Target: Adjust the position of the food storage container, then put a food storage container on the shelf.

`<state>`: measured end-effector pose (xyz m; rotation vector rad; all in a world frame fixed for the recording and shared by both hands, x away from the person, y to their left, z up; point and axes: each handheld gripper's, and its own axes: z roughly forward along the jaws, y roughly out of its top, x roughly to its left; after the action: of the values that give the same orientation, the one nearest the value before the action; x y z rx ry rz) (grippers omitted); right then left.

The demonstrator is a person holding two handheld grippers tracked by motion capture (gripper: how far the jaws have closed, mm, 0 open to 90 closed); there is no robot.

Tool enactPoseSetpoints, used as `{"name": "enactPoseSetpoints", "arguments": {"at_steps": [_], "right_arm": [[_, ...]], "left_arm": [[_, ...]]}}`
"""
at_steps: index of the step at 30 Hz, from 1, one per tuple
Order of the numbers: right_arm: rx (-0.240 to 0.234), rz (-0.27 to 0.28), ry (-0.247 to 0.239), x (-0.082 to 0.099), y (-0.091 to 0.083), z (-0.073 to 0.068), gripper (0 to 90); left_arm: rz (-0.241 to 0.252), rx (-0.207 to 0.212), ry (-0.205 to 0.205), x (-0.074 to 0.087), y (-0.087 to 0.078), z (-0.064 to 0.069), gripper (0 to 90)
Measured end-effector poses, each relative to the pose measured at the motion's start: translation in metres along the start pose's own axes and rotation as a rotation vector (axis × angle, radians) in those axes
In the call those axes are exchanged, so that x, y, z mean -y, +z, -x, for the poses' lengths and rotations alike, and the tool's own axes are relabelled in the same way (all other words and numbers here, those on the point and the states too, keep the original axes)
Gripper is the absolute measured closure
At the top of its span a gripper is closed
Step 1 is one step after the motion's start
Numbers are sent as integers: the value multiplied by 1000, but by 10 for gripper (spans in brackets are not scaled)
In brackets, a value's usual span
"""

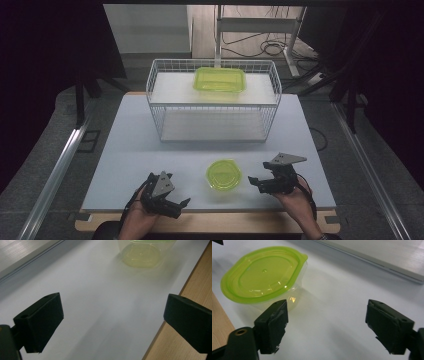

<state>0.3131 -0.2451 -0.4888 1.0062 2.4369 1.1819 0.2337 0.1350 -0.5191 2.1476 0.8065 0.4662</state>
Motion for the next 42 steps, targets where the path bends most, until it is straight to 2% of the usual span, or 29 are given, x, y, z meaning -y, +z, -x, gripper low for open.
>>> {"name": "enactPoseSetpoints", "arguments": {"at_steps": [3,8,14,16,19,25,28,34,39,42], "right_arm": [[-3,-4,5,1,1,1,133],[1,12,-19,0,0,2,86],[-24,34,-34,-4,-2,1,78],[-41,30,-20,-5,-1,1,81],[-79,20,26,-7,1,1,85],[-93,8,82,-13,5,-1,65],[-123,-16,110,-17,8,0,136],[-231,-33,168,-30,15,4,323],[-261,-70,197,-37,28,10,437],[-300,-92,241,-40,36,15,492]], "left_arm": [[0,0,1,0,0,0,25],[0,3,1,0,1,0,25],[-3,4,4,0,1,1,25],[-4,3,5,0,2,1,25],[-7,2,6,0,2,1,25],[-7,2,6,0,2,1,25],[-9,2,8,0,2,1,25],[-12,0,10,0,3,1,25],[-14,-2,10,0,3,1,25],[-18,-1,12,0,4,1,25]]}}
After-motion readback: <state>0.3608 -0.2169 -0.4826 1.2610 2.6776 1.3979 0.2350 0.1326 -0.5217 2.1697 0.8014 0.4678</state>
